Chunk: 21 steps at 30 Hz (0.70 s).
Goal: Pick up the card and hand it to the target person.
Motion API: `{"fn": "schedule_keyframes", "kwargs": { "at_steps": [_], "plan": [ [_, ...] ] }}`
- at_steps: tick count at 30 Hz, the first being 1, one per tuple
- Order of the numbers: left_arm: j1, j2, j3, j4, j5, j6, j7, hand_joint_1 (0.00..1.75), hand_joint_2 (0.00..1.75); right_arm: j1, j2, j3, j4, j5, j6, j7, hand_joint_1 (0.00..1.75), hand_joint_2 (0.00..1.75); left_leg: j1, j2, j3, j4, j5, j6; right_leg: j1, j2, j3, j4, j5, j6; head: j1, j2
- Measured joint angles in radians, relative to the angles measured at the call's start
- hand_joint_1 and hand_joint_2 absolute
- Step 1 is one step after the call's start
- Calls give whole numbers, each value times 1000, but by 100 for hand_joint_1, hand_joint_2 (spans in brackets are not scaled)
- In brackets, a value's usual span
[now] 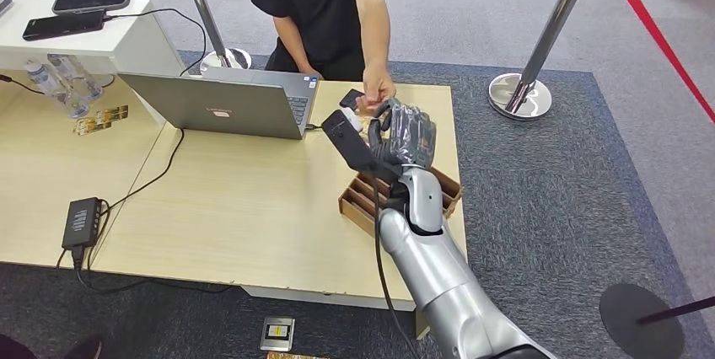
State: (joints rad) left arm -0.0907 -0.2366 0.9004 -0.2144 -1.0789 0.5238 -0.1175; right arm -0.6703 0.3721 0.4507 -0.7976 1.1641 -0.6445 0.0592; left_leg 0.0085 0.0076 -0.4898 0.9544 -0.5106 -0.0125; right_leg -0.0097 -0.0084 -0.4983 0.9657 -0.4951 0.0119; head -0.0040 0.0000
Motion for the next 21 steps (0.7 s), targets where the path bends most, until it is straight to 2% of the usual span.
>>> {"fn": "schedule_keyframes", "kwargs": {
  "at_steps": [3,4,5,7,21],
  "plan": [
    [0,0,3,0,-1,0,1,0,0,-5,0,10,15,5,0,9,26,175,0,0,0,0,0,0,0,0,0,0,0,0,0,0],
    [0,0,3,0,-1,0,2,0,0,-6,0,13,20,7,0,12,12,175,0,0,0,0,0,0,0,0,0,0,0,0,0,0],
    [0,0,3,0,-1,0,3,0,0,-6,0,17,24,8,0,14,6,175,0,0,0,0,0,0,0,0,0,0,0,0,0,0],
    [0,0,4,0,-2,1,5,0,0,-7,0,22,33,8,-1,20,0,175,0,0,0,0,0,0,0,0,0,0,0,0,0,0],
    [0,0,5,0,-4,2,9,0,0,-14,0,41,71,-2,-3,28,0,175,0,0,0,0,0,0,0,0,0,0,0,0,0,0]
  ]
}}
